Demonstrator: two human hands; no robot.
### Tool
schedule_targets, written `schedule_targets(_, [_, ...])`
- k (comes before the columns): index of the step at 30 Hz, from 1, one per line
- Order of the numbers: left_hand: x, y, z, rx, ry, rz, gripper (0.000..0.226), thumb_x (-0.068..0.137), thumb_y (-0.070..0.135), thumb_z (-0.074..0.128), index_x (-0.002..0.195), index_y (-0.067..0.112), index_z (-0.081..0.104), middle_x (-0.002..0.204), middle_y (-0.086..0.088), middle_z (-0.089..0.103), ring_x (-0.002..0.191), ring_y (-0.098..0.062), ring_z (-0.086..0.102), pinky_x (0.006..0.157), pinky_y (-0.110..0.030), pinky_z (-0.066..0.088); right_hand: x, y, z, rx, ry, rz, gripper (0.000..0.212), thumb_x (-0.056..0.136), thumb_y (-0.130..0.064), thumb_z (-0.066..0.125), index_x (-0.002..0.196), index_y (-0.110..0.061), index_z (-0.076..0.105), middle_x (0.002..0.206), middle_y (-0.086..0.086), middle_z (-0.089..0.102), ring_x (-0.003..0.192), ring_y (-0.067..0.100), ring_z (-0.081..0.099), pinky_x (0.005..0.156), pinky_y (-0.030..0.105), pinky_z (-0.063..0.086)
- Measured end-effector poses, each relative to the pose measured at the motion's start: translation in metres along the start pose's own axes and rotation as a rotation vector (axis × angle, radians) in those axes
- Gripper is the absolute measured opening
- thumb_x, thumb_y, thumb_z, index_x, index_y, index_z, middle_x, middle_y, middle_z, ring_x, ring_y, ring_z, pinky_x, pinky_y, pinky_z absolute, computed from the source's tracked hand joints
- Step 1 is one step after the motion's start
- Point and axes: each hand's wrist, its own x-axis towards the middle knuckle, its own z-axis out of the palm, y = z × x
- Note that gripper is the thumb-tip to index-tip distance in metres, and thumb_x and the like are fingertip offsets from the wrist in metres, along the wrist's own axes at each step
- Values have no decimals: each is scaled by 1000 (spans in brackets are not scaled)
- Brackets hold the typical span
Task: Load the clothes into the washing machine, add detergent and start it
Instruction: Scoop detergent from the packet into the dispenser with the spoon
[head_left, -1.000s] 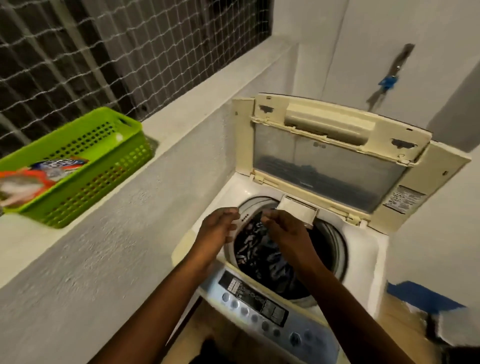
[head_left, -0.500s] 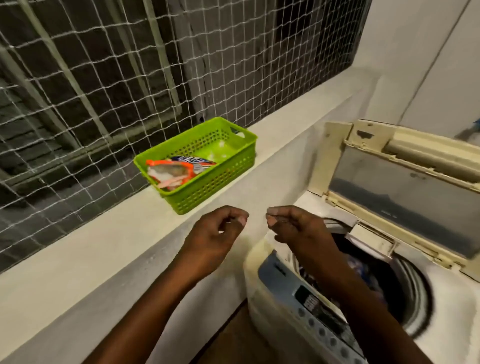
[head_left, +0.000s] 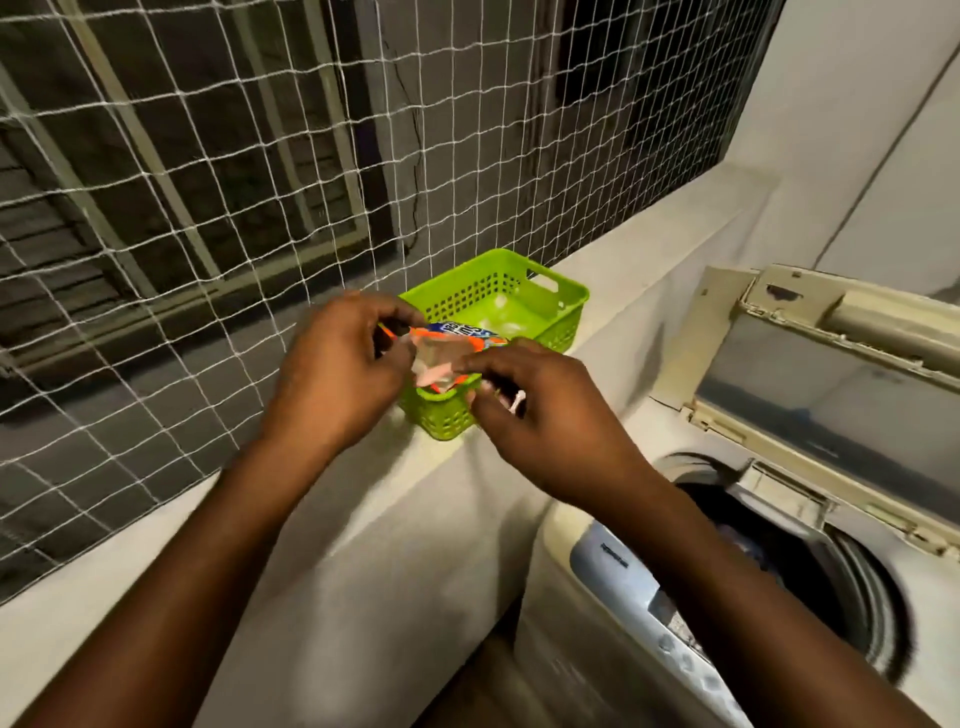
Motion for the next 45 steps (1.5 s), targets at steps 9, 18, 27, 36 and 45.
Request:
schedule_targets(9, [40,-30,2,367,-152,51,22,83,31,78,105,29,80,102,0,79,97,-24,72,82,-37,58,37,-33,23,-563,-319,-81,43,98,-44,60,135,-22,63,132,12,60,120,33,61,90,39,51])
schedule_targets(18, [51,-34,8,304,-79,119,16,88,33,71,101,28,78,95,5,79,87,-23,72,76,-34,55,49,-22,30,-586,-260,-30,31,105,-33,51,89,-12,68,106,17,71,99,41,68,69,38,41])
schedule_targets(27, [63,-28,15,166,-18,157,14,91,25,69,100,21,78,91,-3,79,86,-26,72,74,-31,51,58,-33,19,-780,-244,49,40,103,-49,50,115,-16,70,119,12,73,107,38,69,76,37,45])
schedule_targets(36, [83,-18,18,126,11,183,15,90,20,68,97,15,79,88,-10,79,85,-30,73,75,-31,52,66,-47,2,-844,-207,225,54,96,-63,56,122,-17,66,123,13,71,111,36,69,78,37,43])
schedule_targets(45, [77,-26,14,85,1,229,14,89,16,69,96,13,80,87,-11,79,82,-27,73,74,-31,53,77,-21,-3,-423,-322,508,44,78,-52,85,75,-19,56,69,-4,51,70,15,61,54,27,36])
